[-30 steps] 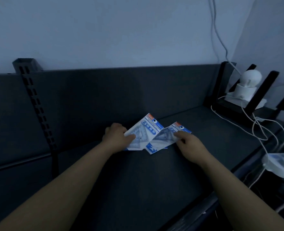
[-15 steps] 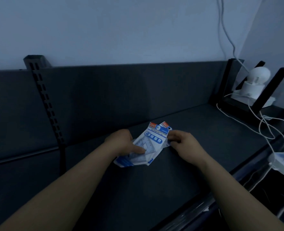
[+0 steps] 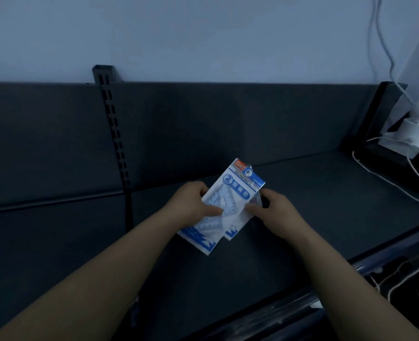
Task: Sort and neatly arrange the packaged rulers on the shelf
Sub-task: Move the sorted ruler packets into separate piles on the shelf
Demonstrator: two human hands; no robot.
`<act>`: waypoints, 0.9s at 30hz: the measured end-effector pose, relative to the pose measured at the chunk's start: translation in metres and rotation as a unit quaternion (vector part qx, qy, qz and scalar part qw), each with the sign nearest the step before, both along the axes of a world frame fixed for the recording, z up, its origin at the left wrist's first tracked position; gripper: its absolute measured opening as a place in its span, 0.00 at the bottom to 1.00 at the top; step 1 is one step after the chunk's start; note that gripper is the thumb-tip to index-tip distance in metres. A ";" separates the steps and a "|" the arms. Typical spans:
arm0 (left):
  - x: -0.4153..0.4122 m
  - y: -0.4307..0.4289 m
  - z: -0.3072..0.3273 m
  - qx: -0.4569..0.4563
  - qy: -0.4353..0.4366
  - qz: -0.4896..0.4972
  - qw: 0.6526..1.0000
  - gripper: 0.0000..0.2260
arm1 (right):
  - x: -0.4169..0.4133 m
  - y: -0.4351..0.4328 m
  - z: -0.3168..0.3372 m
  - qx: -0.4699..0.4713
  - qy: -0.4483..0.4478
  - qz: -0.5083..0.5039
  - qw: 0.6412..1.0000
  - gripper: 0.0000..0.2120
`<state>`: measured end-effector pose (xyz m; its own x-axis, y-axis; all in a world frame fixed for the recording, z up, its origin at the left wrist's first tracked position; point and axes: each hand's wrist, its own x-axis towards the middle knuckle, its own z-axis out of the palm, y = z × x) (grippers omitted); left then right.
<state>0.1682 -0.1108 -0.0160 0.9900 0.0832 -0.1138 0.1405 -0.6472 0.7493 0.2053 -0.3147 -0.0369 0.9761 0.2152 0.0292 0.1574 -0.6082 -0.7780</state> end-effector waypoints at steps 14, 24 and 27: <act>-0.103 0.113 0.023 -0.088 -0.057 0.084 0.991 0.12 | -0.063 0.139 0.021 0.127 -0.060 0.081 0.987 0.15; -0.254 0.267 0.026 -0.057 -0.076 0.233 0.968 0.11 | -0.175 0.326 0.030 0.142 -0.002 0.206 0.968 0.17; -0.297 0.310 0.025 -0.001 -0.078 0.269 0.960 0.12 | -0.213 0.381 0.027 0.152 0.018 0.233 0.960 0.18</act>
